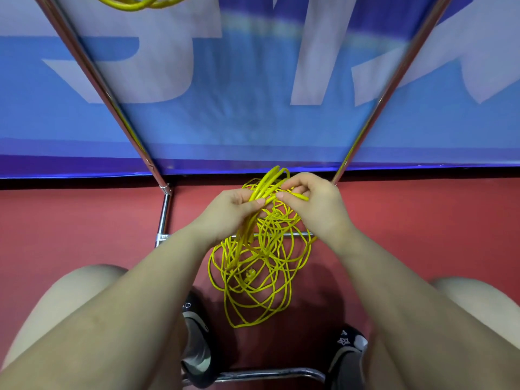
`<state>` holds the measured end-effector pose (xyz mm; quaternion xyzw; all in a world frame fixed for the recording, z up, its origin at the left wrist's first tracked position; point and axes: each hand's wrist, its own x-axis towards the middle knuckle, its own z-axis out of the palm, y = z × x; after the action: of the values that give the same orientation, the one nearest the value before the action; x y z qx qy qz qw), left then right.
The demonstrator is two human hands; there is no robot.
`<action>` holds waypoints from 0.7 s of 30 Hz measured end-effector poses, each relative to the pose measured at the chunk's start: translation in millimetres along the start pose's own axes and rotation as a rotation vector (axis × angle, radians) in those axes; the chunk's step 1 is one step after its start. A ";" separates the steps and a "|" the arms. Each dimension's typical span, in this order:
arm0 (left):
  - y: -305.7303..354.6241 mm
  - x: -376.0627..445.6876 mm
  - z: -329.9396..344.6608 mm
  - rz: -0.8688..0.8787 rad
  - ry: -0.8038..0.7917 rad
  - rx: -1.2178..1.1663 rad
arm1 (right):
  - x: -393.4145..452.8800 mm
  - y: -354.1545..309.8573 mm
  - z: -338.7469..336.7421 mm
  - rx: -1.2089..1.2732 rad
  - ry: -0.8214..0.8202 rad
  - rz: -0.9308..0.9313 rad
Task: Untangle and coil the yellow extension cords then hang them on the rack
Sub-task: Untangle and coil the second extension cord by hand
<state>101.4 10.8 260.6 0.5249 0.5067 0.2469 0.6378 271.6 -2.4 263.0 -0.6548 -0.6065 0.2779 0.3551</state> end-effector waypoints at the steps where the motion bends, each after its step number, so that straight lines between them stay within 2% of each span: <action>1: -0.6 -0.1 0.6 -0.012 -0.014 0.000 | 0.4 0.2 0.5 -0.008 0.019 0.008; 4: 0.3 -1.0 1.3 0.013 0.005 0.054 | 1.3 4.5 4.9 0.022 0.038 0.040; 7: -2.7 1.4 -4.3 0.073 0.076 0.151 | 2.0 9.8 10.0 0.118 -0.084 0.084; 10: -0.2 1.1 -11.2 0.076 0.154 0.033 | -1.9 14.8 7.5 0.122 -0.315 0.146; 13: 4.1 0.8 -22.4 0.081 0.238 -0.131 | -7.2 24.2 0.9 0.108 -0.383 0.189; 17: 5.2 -2.4 -30.8 0.082 0.259 -0.220 | -10.3 28.2 -2.3 0.135 -0.396 0.188; 21: 6.7 -4.7 -36.8 0.075 0.289 -0.279 | -5.4 17.1 -11.9 0.378 -0.148 0.176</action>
<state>67.8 24.5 271.0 0.4090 0.5340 0.4108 0.6155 290.7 -9.5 256.0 -0.6049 -0.5087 0.4638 0.4003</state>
